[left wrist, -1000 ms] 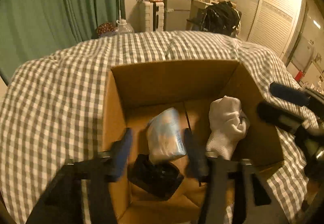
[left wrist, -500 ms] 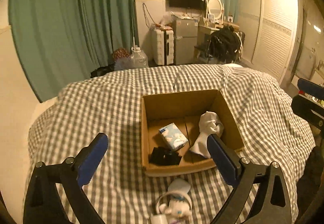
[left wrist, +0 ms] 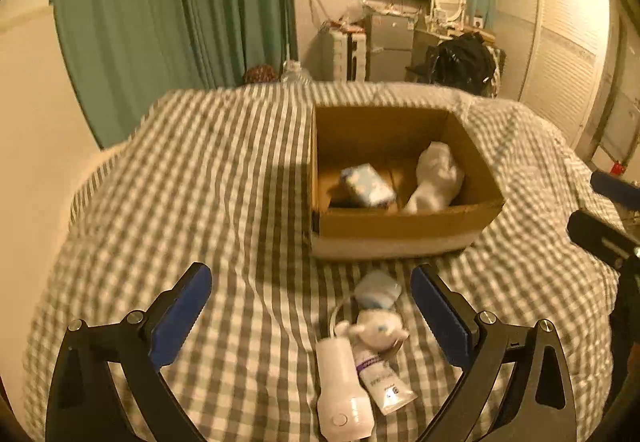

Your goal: Organize objects

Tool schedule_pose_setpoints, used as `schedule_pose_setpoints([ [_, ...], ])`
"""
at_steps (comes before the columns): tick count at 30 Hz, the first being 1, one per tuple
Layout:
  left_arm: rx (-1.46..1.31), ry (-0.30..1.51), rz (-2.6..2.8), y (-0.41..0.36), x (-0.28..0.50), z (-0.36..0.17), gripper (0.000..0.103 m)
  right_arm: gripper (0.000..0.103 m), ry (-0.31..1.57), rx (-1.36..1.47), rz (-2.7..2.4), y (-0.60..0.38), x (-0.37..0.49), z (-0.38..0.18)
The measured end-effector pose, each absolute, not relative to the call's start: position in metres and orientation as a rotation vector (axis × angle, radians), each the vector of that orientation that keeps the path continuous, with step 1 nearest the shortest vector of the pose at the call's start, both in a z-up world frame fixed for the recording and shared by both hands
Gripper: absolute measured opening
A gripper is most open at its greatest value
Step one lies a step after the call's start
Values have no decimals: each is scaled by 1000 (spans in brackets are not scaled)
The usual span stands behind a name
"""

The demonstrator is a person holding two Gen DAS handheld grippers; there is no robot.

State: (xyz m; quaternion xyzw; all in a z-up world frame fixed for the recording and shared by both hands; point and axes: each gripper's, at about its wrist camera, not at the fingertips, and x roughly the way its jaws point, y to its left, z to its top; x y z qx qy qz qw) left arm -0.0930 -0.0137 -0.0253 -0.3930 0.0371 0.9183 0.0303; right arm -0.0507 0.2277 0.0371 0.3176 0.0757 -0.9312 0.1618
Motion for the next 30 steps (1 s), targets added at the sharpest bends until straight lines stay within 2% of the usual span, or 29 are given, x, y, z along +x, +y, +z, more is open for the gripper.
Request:
schedule_pose_setpoints([
  [10, -1438, 176, 2716, -7, -61, -114, 102, 84, 153, 1116, -2575, 229, -71, -56],
  [16, -1411, 265, 2613, 10, -45, -125, 100, 84, 113, 1176, -2559, 234, -74, -75],
  [18, -1427, 279, 2577, 14, -45, -130, 88, 84, 104, 1168, -2562, 235, -72, -74],
  [19, -1435, 286, 2561, 16, -46, -133, 78, 84, 104, 1166, -2563, 235, -71, -73],
  [22, -1448, 295, 2537, 18, -47, -139, 72, 84, 103, 1164, -2562, 235, -68, -73],
  [25, -1441, 278, 2557, 14, -44, -134, 51, 84, 98, 1167, -2556, 233, -65, -74],
  [30, -1446, 227, 2547, 8, -38, -130, 50, 84, 101, 1171, -2544, 229, -60, -76],
])
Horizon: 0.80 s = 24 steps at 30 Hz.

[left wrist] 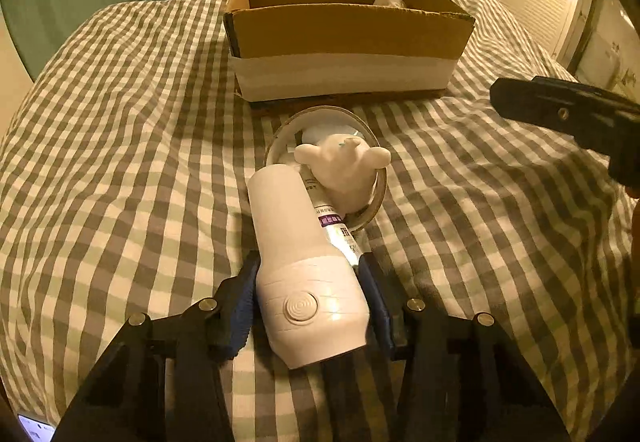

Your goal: Organize objects

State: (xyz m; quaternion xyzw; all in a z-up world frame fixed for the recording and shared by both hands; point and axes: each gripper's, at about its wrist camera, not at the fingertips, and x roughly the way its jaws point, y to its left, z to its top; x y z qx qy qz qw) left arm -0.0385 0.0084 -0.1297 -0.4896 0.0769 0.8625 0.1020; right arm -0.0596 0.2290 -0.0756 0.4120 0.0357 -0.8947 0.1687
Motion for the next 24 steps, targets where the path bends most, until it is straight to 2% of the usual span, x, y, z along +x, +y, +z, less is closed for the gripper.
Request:
schedule_pose_setpoints([
  [11, -1363, 103, 2612, -13, -32, -93, 50, 84, 107, 1182, -2520, 222, -58, -79],
  [24, -1284, 63, 2734, -55, -53, -65, 50, 84, 148, 1236, -2373, 171, -48, -94],
])
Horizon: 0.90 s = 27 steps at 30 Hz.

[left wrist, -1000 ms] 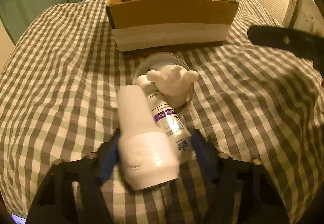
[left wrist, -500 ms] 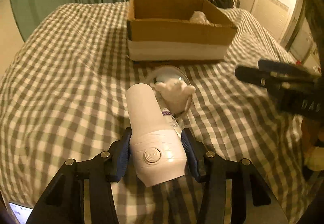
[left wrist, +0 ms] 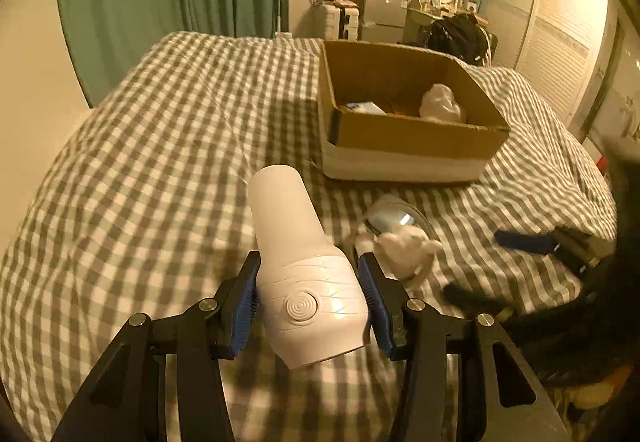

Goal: Organize objects
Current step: 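Grasp the white toothpaste tube with the right gripper while the left gripper holds the bottle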

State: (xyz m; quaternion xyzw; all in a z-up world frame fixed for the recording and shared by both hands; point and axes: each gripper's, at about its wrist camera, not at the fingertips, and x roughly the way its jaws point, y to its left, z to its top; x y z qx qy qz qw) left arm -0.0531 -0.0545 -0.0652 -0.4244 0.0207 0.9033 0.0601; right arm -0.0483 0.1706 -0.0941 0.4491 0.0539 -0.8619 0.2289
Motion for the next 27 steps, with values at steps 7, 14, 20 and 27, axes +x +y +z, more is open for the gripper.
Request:
schedule_pose_setpoints([
  [7, -1268, 29, 2777, -81, -58, -62, 50, 64, 151, 1304, -2259, 129, -60, -116],
  [14, -1285, -18, 2758, -93, -58, -71, 50, 41, 229, 1408, -2188, 99, -70, -151],
  [20, -1287, -30, 2739, -88, -57, -73, 50, 29, 201, 1431, -2192, 104, -73, -162],
  [27, -1284, -28, 2722, -77, -49, -66, 50, 26, 230, 1364, -2223, 113, -52, -144],
])
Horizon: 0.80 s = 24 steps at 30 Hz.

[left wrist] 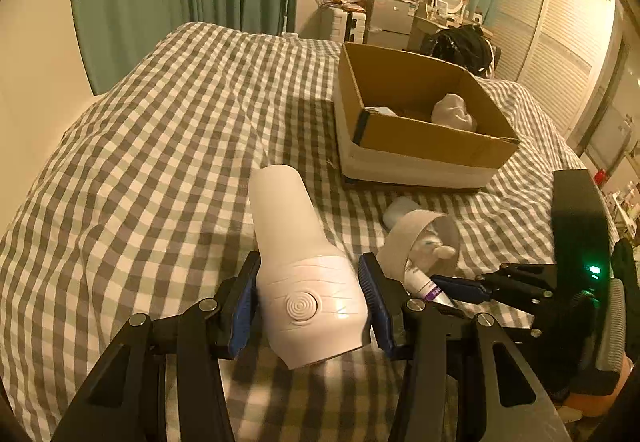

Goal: Organize objects
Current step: 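Grasp the white toothpaste tube with the right gripper while the left gripper holds the bottle, then carry the bottle and toothpaste tube into the box and open both grippers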

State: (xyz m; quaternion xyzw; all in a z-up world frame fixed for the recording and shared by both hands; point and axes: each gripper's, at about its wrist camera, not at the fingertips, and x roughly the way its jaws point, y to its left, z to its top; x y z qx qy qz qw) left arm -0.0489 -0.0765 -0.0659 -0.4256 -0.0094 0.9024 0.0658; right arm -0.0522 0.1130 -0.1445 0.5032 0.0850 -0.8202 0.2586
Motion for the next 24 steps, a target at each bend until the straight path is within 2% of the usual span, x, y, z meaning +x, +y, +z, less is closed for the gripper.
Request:
schedule_pose_setpoints([
  [14, -1143, 21, 2709, -41, -22, -14, 50, 26, 230, 1222, -2373, 171, -21, -82],
  [24, -1055, 141, 2720, -9, -40, 16, 50, 26, 260, 1019, -2534, 199, -25, -9],
])
